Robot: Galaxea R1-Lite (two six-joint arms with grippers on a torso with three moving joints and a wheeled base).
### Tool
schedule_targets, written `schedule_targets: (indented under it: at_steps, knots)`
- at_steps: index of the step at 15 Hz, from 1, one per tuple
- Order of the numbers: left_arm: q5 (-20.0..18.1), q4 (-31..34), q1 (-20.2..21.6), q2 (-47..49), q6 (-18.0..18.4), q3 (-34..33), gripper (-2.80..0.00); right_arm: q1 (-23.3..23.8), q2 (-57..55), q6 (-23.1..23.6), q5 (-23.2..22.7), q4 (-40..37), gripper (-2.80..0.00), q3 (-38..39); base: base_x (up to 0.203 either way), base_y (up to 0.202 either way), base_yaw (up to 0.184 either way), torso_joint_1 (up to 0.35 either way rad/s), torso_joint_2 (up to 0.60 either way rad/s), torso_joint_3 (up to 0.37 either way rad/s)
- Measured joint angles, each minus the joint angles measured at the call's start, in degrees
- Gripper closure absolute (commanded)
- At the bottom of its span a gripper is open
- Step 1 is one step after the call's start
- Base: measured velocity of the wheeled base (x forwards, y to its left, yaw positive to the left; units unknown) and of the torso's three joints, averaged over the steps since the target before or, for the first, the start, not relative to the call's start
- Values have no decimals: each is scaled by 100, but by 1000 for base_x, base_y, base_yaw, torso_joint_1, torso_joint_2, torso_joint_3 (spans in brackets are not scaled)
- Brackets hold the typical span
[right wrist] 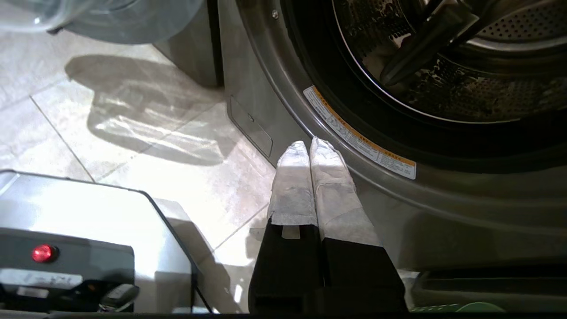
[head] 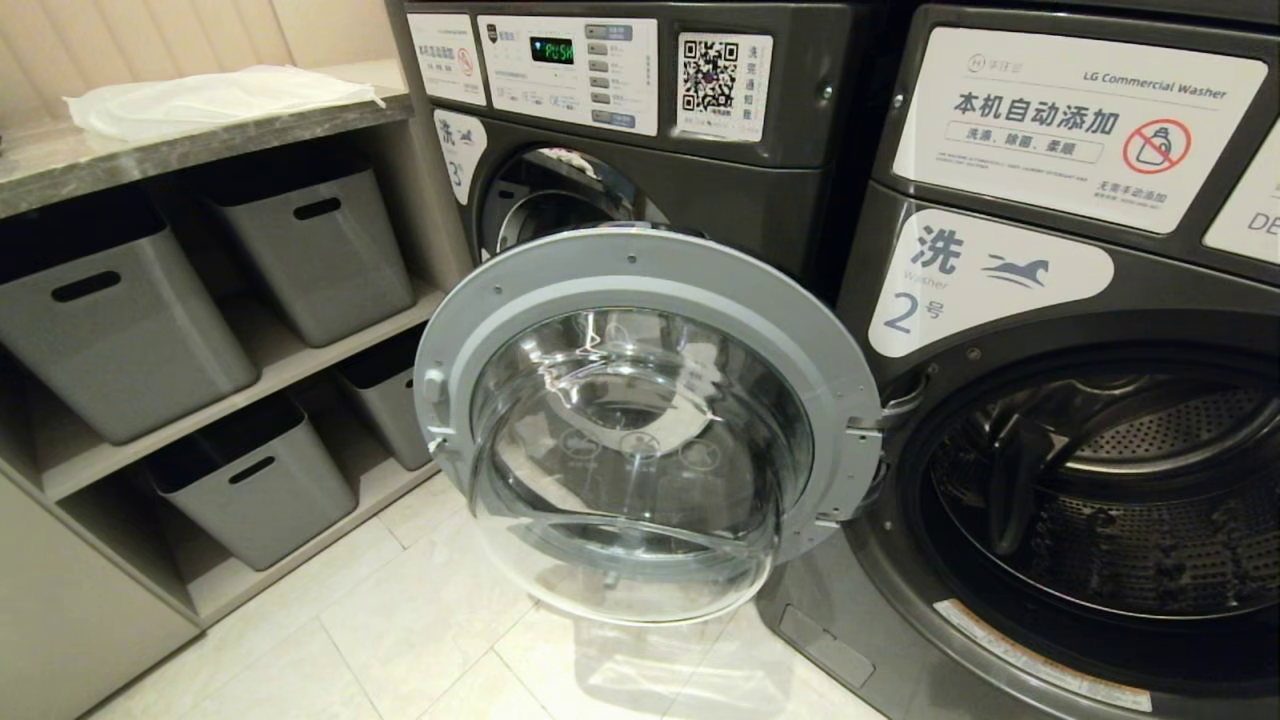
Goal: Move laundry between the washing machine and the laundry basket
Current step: Close the washing machine door with the left hand
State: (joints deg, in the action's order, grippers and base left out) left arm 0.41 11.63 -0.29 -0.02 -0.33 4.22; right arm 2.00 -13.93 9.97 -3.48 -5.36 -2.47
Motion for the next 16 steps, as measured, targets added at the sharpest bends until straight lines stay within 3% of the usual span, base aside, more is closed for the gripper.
schedule_targets:
  at_steps: [12, 16]
  knots:
    - [0, -1, 2, 0, 0, 0, -280, -176, 1262, -356, 104, -77, 0, 13, 0, 0, 0, 0, 0, 0]
    - [0, 0, 2, 0, 2, 0, -280, -184, 1379, -380, 134, 339, 0, 145, 0, 0, 0, 0, 0, 0]
